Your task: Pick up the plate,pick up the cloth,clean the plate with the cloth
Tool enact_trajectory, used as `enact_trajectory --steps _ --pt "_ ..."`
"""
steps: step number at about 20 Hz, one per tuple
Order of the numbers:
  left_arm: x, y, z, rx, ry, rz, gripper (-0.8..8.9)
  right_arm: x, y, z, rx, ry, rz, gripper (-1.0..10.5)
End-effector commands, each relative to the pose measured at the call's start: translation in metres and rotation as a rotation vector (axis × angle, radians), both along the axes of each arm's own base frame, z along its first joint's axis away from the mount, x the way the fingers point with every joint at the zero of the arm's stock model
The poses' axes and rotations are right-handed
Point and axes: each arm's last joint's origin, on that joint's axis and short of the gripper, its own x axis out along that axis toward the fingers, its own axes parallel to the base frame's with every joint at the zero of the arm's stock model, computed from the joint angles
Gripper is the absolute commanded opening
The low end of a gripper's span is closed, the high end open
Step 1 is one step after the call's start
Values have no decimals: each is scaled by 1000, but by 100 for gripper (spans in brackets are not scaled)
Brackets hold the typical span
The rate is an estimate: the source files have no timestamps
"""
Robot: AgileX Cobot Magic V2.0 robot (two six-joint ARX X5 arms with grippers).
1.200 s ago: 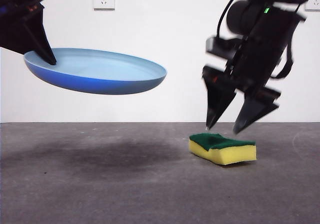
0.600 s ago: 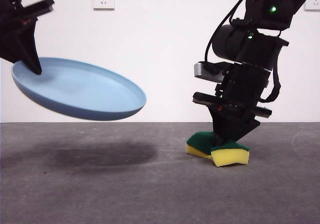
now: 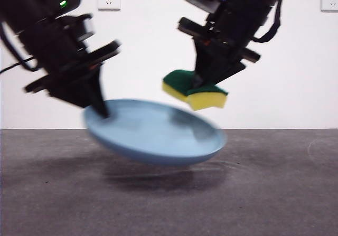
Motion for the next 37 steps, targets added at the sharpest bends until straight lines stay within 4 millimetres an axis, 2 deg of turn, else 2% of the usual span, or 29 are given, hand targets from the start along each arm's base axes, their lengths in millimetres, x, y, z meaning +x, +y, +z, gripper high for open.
enact_trajectory --steps 1,4,7,9,11,13,15,18,22,24,26,29,31,34,35,37 --pt "-3 -16 3 -69 -12 2 -8 -6 18 -14 -17 32 45 -16" --pt "-5 -24 6 -120 -23 -18 -8 -17 40 -27 -43 67 116 -16" --pt "-4 -24 7 -136 -29 -6 -8 -33 48 -35 -112 134 165 -16" --pt "-1 -19 7 -137 -27 8 -8 -40 43 -40 -205 191 166 -16" --pt "-1 -17 6 -163 -2 -14 -8 -42 31 -43 -384 176 91 -16" --pt "-2 -16 6 -170 23 -29 -8 -31 17 -42 -530 74 -40 -16" --pt "-5 -16 4 -179 64 -53 -8 -15 9 -38 -569 -52 -163 -16" --pt "-9 -20 3 -210 98 -113 -8 3 8 -32 -422 -123 -204 -16" --pt "-11 -24 4 -212 88 -126 -8 13 17 -25 -104 -91 -66 -16" --pt "-8 -26 7 -228 56 -126 -8 9 24 -23 41 -9 49 -17" --pt "-4 -22 9 -248 25 -97 -8 -3 31 -27 89 118 143 -16" --pt "4 -11 11 -256 5 -32 -8 -22 29 -36 -25 256 202 -17" --pt "8 -3 10 -257 12 -10 -8 -29 17 -42 -238 278 129 -16" --pt "7 1 8 -262 48 -17 -8 -18 3 -41 -555 57 -95 -16" --pt "6 1 8 -272 60 -32 -8 -10 -1 -39 -592 -28 -169 -16" --pt "3 -4 8 -294 78 -76 -8 10 -1 -30 -493 -184 -275 -16"
